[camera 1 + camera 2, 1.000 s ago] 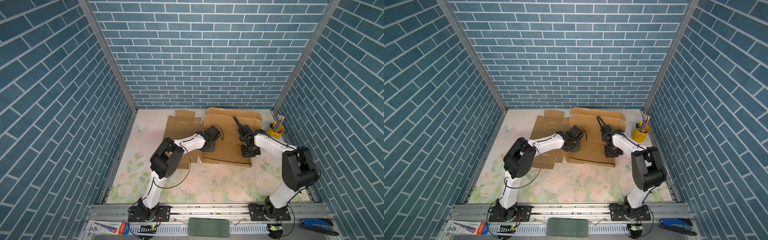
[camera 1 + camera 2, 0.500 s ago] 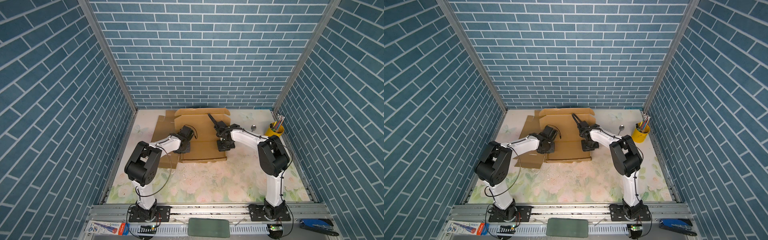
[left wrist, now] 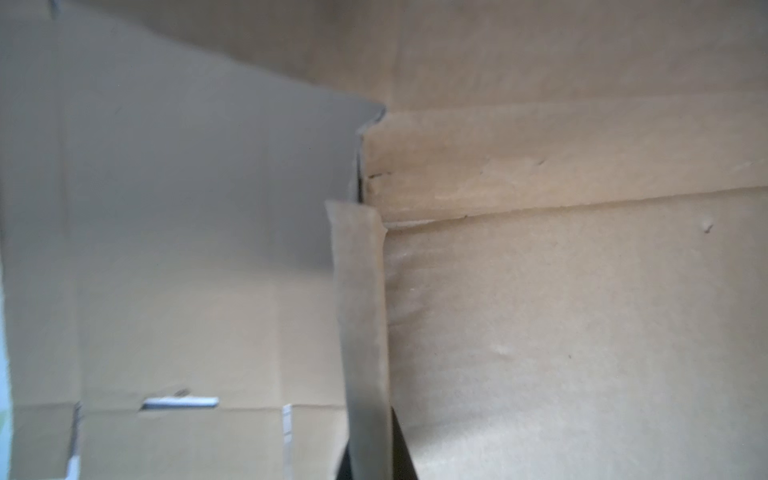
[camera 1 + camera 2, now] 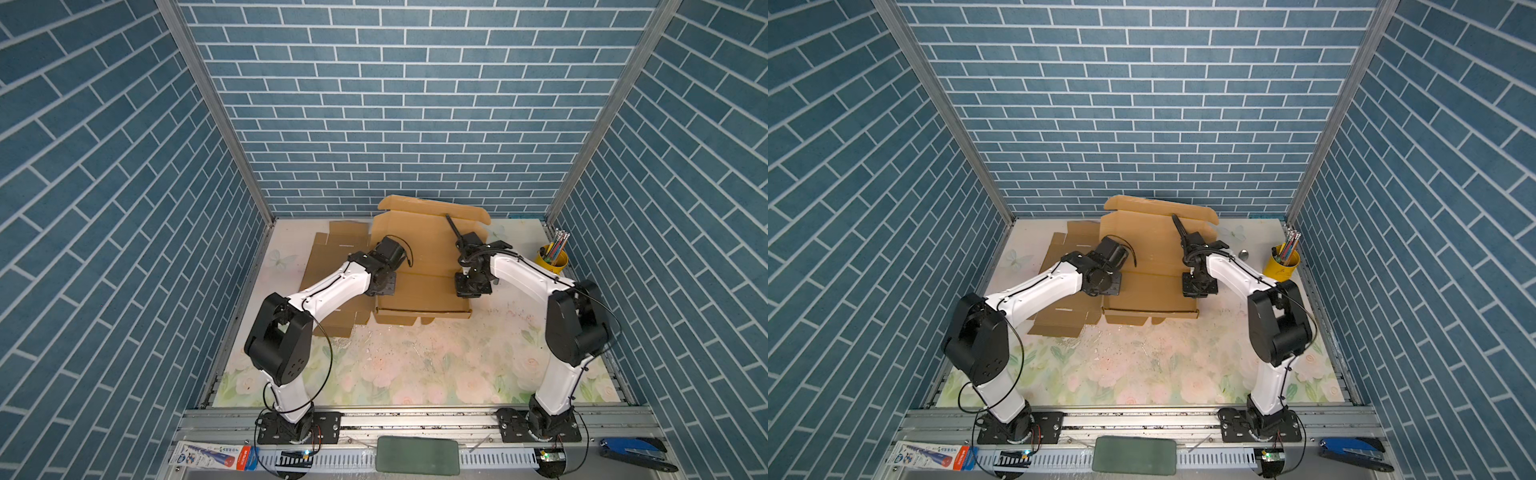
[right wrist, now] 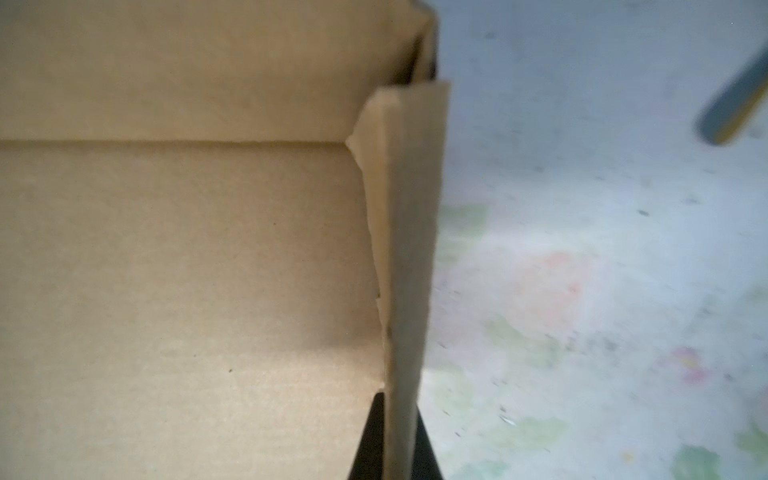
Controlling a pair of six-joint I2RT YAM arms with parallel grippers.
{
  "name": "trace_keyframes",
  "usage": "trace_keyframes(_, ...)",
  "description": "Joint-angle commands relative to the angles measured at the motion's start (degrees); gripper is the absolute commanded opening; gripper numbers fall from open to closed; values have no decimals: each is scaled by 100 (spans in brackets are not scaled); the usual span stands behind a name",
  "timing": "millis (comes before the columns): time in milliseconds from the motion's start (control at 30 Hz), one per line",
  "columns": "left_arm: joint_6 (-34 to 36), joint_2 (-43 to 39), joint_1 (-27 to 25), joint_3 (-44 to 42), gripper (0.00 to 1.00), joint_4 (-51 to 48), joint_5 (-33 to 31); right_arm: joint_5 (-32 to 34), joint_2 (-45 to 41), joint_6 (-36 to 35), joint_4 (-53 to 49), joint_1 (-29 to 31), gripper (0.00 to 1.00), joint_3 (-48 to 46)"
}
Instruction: Fold the paper box
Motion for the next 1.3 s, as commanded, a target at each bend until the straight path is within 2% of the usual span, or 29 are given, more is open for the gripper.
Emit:
trace_keyframes(0, -95, 544, -511, 413, 0, 57, 483, 246, -549, -260, -233, 1, 0, -564)
trace_keyframes(200, -448, 1060, -845, 296, 0, 325, 483, 402, -814, -129, 168, -33, 0, -1447)
trace_keyframes(367, -540, 1202, -869, -129, 2, 451, 413, 388, -483, -303, 651, -79, 0, -1738)
trace_keyframes(467, -522, 1113, -853, -172, 15, 350, 386, 132, -389, -425, 697, -141, 19, -1723)
trace_keyframes(533, -507, 963, -826, -220, 26, 316, 357, 24, -549, -499, 708, -202, 35, -1740)
trace_keyframes(600, -466, 818, -781, -243, 34, 273, 368, -84, -698, -575, 634, -297, 46, -1711)
trace_keyframes(733, -336, 524, -728, -295, 46, 278, 444, -296, -934, -766, 373, -482, 60, -1597)
trace_keyframes(867, -231, 345, -710, -283, 53, 203, 441, -406, -1121, -880, 175, -639, 73, -1486)
trace_keyframes(933, -185, 266, -694, -283, 55, 159, 445, -561, -1234, -889, 140, -719, 76, -1436)
trace_keyframes(1167, 170, -344, -598, -173, 61, -263, 167, -968, -1823, -1128, -162, -1077, 78, -997)
trace_keyframes(1267, 565, -603, -475, 16, 63, -499, 54, -829, -1960, -1424, -531, -1336, 78, -598)
